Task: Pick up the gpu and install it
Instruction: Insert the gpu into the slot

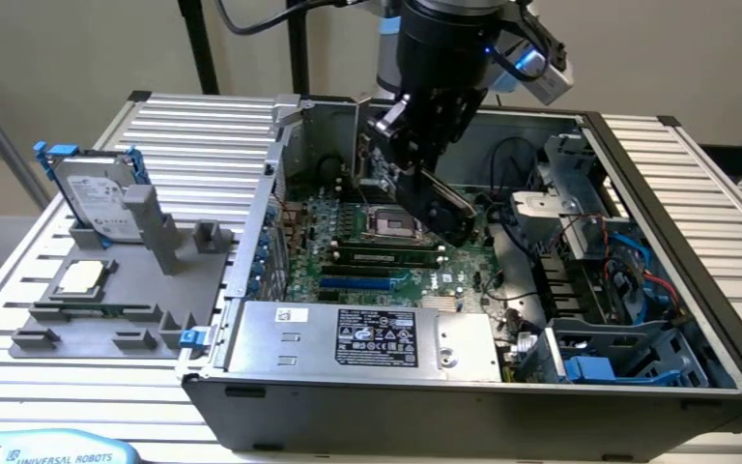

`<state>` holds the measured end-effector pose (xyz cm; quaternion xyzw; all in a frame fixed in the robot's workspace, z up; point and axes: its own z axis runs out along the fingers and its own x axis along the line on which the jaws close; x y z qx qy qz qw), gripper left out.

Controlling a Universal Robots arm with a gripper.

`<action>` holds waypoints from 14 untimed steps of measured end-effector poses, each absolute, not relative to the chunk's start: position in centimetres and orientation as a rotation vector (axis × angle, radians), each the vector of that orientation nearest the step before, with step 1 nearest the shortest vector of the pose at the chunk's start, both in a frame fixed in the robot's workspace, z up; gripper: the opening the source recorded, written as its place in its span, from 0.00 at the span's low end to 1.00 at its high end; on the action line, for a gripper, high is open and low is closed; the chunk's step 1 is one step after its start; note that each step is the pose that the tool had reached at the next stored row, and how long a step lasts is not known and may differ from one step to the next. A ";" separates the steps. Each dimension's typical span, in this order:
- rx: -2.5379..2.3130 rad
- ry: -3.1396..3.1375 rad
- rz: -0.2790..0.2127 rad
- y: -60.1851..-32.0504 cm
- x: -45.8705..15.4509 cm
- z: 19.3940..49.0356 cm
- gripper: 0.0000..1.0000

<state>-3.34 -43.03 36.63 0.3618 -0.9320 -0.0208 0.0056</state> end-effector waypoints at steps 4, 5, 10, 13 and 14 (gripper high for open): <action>1.237 -2.873 -0.064 -43.0 -3.3 36.3 0.27; 1.264 -2.861 -0.064 -43.0 -3.3 36.2 0.27; 1.392 -2.799 -0.063 -43.0 -3.3 35.7 0.27; 1.467 -2.759 -0.062 -43.0 -3.3 35.4 0.27; 1.493 -2.745 -0.062 -43.0 -3.3 35.3 0.27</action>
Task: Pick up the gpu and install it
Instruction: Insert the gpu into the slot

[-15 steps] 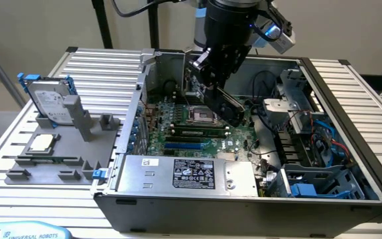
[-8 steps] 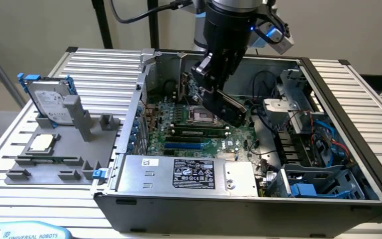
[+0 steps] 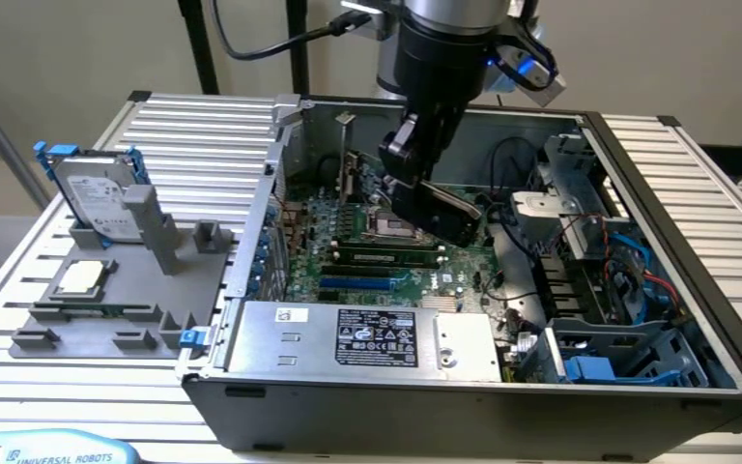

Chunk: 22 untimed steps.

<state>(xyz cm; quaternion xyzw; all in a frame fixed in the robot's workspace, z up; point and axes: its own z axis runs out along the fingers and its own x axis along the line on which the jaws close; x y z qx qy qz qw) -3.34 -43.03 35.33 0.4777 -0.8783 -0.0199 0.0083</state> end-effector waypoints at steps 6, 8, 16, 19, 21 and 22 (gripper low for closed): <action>1.639 -2.658 -0.061 -43.0 -3.3 34.8 0.27; 1.686 -2.627 -0.060 -43.0 -3.3 34.6 0.27; 1.872 -2.495 -0.058 -43.0 -3.3 33.9 0.27; 1.937 -2.444 -0.057 -43.0 -3.3 33.6 0.27; 1.982 -2.406 -0.056 -43.0 -3.3 33.4 0.27; 2.003 -2.388 -0.056 -43.0 -3.3 33.3 0.27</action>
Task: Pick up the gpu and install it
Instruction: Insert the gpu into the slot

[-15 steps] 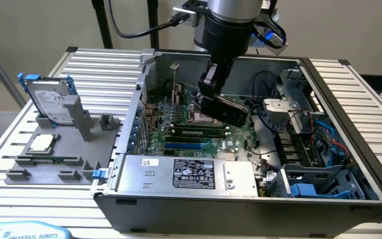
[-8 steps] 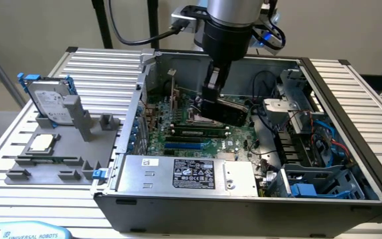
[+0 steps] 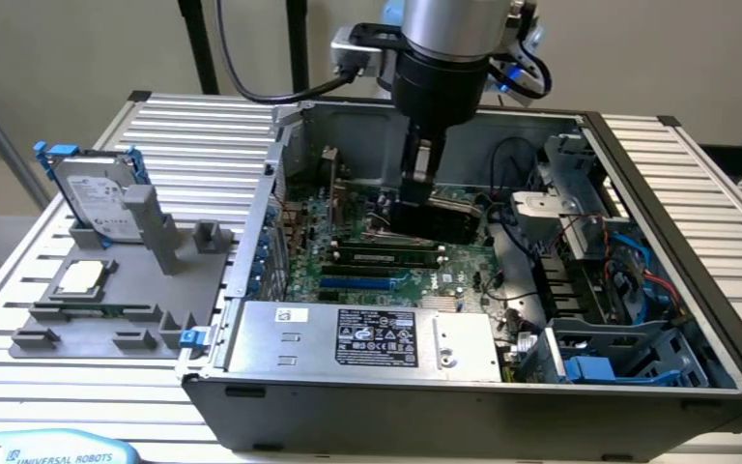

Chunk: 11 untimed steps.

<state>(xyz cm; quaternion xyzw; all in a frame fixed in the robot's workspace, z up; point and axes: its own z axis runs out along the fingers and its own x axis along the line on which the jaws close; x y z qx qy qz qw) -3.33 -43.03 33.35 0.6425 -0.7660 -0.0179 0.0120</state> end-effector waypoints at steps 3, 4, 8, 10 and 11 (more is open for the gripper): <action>2.066 -2.333 -0.055 -43.0 -3.3 33.1 0.27; 2.088 -2.313 -0.054 -43.0 -3.3 33.1 0.27; 2.145 -2.259 -0.053 -43.0 -3.4 32.8 0.27; 2.153 -2.253 -0.051 -43.0 -3.8 32.6 0.27; 2.155 -2.253 -0.049 -43.0 -4.1 32.5 0.27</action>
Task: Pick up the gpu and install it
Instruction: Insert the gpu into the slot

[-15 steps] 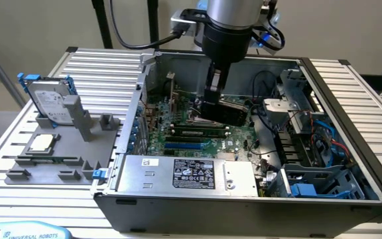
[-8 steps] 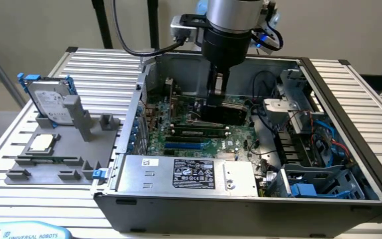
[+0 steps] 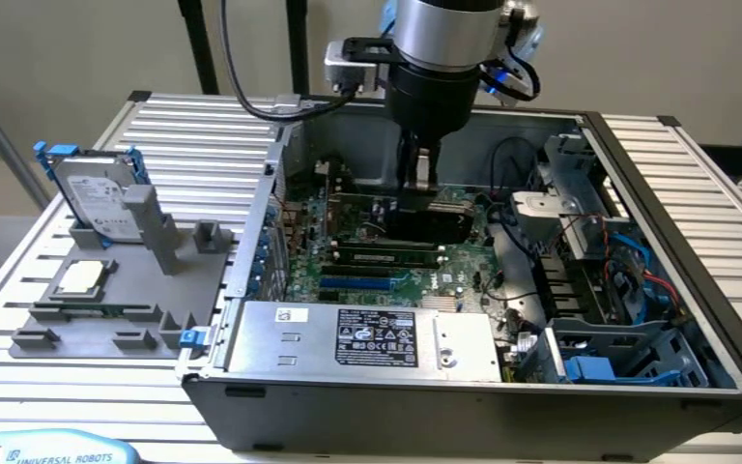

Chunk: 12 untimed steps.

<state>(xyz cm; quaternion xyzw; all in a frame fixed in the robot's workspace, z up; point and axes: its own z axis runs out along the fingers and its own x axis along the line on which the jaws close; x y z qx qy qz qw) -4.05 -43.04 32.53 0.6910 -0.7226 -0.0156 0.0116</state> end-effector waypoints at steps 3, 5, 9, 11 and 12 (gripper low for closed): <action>2.160 -2.258 -0.039 -43.1 -5.2 32.2 0.27; 2.163 -2.261 -0.032 -43.1 -6.1 32.0 0.27; 2.170 -2.269 -0.017 -43.3 -7.5 31.6 0.27; 2.172 -2.271 -0.013 -43.4 -8.0 31.3 0.27; 2.172 -2.271 -0.012 -43.4 -8.2 31.1 0.27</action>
